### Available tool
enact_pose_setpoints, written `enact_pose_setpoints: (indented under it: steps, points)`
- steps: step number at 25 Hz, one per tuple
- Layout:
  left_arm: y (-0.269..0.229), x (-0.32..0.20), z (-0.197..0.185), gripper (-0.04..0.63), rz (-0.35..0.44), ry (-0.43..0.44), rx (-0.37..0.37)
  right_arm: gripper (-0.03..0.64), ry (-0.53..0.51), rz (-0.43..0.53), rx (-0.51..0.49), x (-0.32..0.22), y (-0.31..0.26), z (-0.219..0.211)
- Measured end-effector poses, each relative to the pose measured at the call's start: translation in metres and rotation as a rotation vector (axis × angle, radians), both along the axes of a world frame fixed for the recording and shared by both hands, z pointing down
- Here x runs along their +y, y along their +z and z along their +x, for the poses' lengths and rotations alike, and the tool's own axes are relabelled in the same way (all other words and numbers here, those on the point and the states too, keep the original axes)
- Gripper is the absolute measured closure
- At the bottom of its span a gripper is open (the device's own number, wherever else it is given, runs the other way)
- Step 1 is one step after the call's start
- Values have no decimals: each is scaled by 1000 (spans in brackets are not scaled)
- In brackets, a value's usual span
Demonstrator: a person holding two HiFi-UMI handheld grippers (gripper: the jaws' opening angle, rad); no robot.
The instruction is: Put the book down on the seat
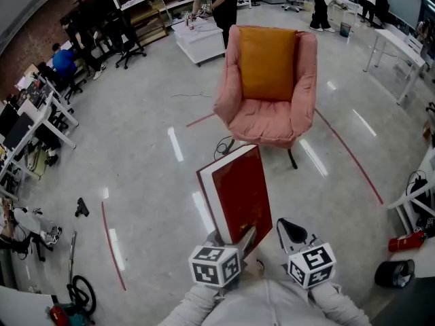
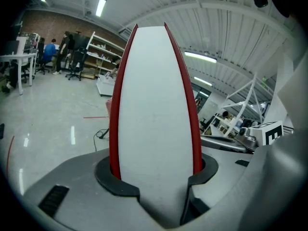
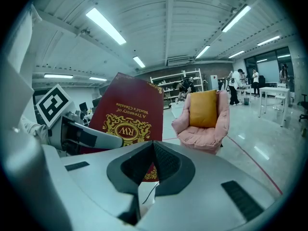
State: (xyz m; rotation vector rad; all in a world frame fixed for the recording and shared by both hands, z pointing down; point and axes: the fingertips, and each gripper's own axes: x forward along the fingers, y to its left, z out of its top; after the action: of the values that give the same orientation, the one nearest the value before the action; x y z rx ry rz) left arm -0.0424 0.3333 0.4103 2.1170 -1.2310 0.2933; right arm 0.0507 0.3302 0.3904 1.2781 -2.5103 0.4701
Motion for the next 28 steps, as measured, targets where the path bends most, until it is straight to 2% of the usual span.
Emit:
enact_pose_setpoints:
  steps: [10, 28]
  points:
    - [8, -74, -10, 344, -12, 20, 5, 612, 6, -28, 23, -72, 12, -10]
    - [1, -241, -18, 344, -36, 123, 3, 612, 78, -52, 29, -233, 4, -27]
